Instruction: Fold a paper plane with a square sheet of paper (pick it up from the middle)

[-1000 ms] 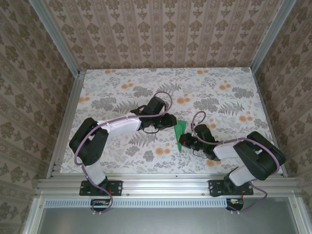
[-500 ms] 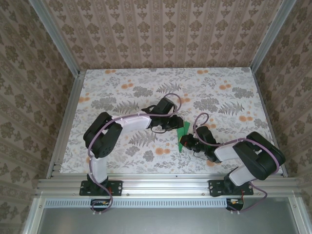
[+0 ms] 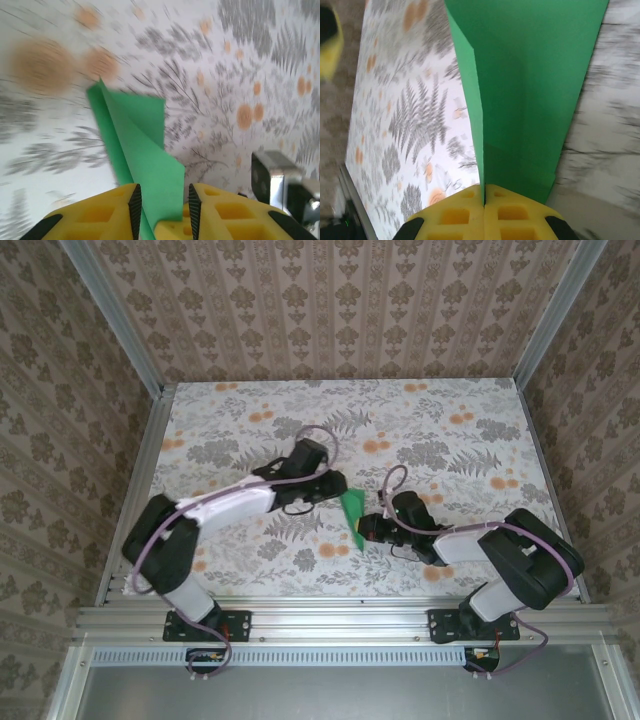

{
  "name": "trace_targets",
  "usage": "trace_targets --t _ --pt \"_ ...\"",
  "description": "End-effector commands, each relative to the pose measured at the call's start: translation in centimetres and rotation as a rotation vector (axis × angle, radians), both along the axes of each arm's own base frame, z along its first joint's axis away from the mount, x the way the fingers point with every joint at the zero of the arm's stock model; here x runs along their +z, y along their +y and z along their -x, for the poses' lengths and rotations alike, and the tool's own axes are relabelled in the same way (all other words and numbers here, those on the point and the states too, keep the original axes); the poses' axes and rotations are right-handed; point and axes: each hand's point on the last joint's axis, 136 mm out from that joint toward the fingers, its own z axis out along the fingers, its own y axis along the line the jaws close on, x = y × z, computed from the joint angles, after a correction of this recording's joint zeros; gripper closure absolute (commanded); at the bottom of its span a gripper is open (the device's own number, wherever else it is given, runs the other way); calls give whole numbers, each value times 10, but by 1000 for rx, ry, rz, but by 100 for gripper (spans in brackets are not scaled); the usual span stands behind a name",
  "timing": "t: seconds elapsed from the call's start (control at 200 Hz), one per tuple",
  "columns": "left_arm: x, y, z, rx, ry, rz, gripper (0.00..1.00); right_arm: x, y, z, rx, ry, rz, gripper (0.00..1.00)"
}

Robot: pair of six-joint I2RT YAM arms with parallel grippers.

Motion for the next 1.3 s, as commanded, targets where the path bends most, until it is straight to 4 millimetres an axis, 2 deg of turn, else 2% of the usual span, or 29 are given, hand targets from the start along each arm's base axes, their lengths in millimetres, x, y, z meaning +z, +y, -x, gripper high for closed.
trace_targets --t 0.0,0.115,0.31,0.395,0.56,0.925,1.295 --pt "-1 50 0 162 -9 -68 64 9 25 16 233 -124 91 100" --pt "-3 72 12 196 -4 -78 63 7 41 25 351 -189 168 99" --pt "-14 78 28 196 21 -66 63 -5 45 36 409 -288 310 100" --pt "-17 74 33 181 25 -63 64 -14 43 36 401 -269 347 100" --pt "-18 69 39 162 28 -66 64 -23 51 42 416 -270 351 100" --pt "-27 62 49 121 48 -63 67 -27 47 37 222 -234 190 99" --pt "-41 33 48 53 87 -39 69 -44 39 36 147 -64 146 95"
